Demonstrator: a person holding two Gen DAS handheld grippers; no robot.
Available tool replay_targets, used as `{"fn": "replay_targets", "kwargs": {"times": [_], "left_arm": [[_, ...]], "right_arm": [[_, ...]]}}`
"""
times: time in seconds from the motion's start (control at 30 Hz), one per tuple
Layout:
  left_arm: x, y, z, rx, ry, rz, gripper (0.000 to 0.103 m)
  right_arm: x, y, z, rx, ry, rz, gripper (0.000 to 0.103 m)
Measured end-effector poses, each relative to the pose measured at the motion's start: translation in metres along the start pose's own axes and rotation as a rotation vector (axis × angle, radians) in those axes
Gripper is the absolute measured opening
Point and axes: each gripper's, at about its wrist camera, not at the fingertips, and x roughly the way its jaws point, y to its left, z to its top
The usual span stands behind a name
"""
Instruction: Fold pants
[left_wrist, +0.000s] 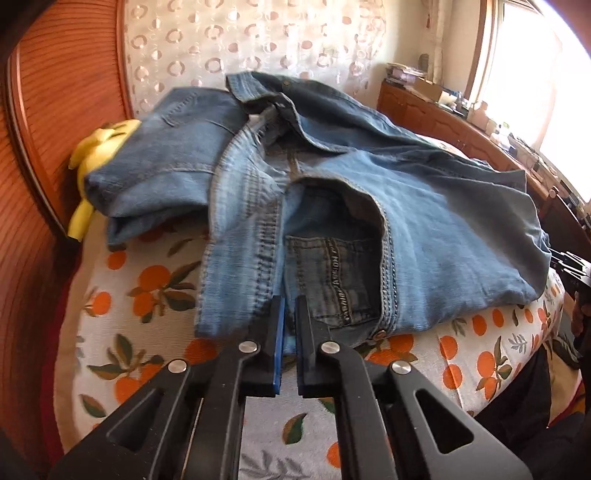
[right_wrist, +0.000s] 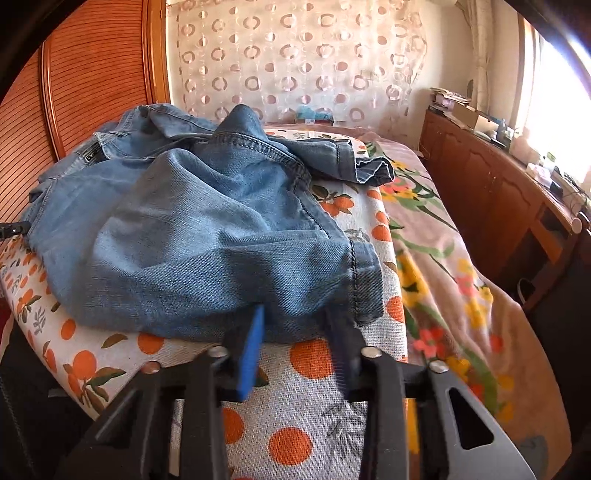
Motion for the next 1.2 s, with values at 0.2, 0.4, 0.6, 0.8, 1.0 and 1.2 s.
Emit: {"fn": "replay_targets", "kwargs": {"times": [0.2, 0.4, 0.6, 0.8, 1.0, 1.2], "left_arm": [[-0.018, 0.009, -0.002, -0.015, -0.035, 0.03, 0.028], [-0.012, 0.025, -0.002, -0.038, -0.027, 0.057, 0.049], [0.0, 0.027, 0.0, -0.039, -0.023, 0.006, 0.049], [-0.016, 0.014, 0.005, 0.016, -0.078, -0.033, 0.004], [-0.036, 0.006, 0.013, 0.035, -0.116, -0.022, 0.003], [-0.076, -0.011, 0.026, 0.071, -0.184, -0.03, 0.002]], "right_arm": [[0.004, 0.001, 0.002, -0.009, -0.001, -0.003, 0.023], [0.006, 0.002, 0.002, -0.017, -0.005, -0.016, 0.023], [0.007, 0.002, 0.002, -0.021, -0.006, -0.017, 0.023], [0.006, -0.002, 0.002, -0.003, -0.004, 0.007, 0.012], [-0.003, -0.005, 0.007, 0.016, -0.029, 0.032, 0.002], [-0.039, -0.015, 0.023, 0.023, -0.102, 0.039, 0.002]]}}
